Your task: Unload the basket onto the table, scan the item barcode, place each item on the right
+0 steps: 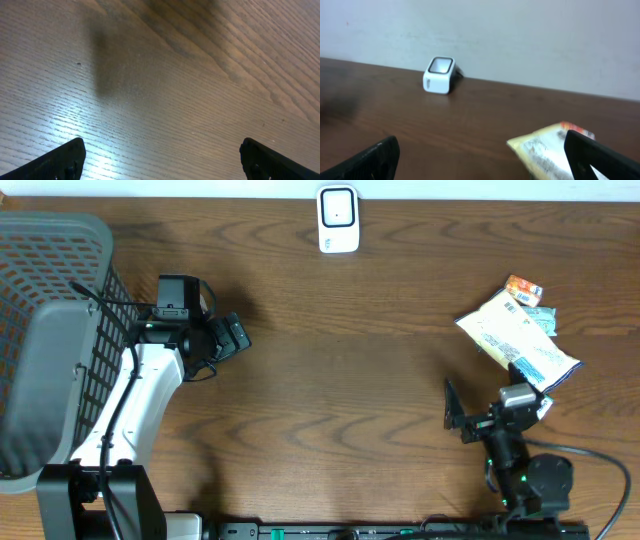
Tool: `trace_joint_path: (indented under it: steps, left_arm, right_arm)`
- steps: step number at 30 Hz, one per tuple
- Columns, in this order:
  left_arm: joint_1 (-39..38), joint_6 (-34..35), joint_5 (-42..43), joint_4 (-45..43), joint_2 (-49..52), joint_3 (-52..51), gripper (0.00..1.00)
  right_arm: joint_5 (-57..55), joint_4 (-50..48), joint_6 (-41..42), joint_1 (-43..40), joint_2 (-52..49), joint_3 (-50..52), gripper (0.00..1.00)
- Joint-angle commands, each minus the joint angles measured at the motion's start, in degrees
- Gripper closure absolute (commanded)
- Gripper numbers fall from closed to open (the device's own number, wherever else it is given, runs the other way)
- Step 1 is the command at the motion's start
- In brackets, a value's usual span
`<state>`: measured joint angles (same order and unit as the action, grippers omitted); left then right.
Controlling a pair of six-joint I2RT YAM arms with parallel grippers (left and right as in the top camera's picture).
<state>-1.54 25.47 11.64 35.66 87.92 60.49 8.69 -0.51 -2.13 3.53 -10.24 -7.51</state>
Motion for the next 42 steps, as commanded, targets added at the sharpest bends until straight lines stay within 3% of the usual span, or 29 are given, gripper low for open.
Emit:
trace_joint_path:
  steps: [1,11,42]
  left_arm:
    - [0.24,-0.31,-0.63,0.11,0.09,-0.37,0.02]
    - [0.24,-0.31,-0.61,0.11,0.07,-0.37,0.02]
    - [0.24,-0.31,-0.63,0.11,0.09,-0.37,0.02]
  right_arm:
    - [-0.87,-0.94,2.34,-0.33,4.26,4.11,0.01]
    - [-2.14,4.37,2.29,-0.33,8.07,7.19,0.01]
    - [-1.95,4.33,2.32,-0.33,7.98,7.19,0.01]
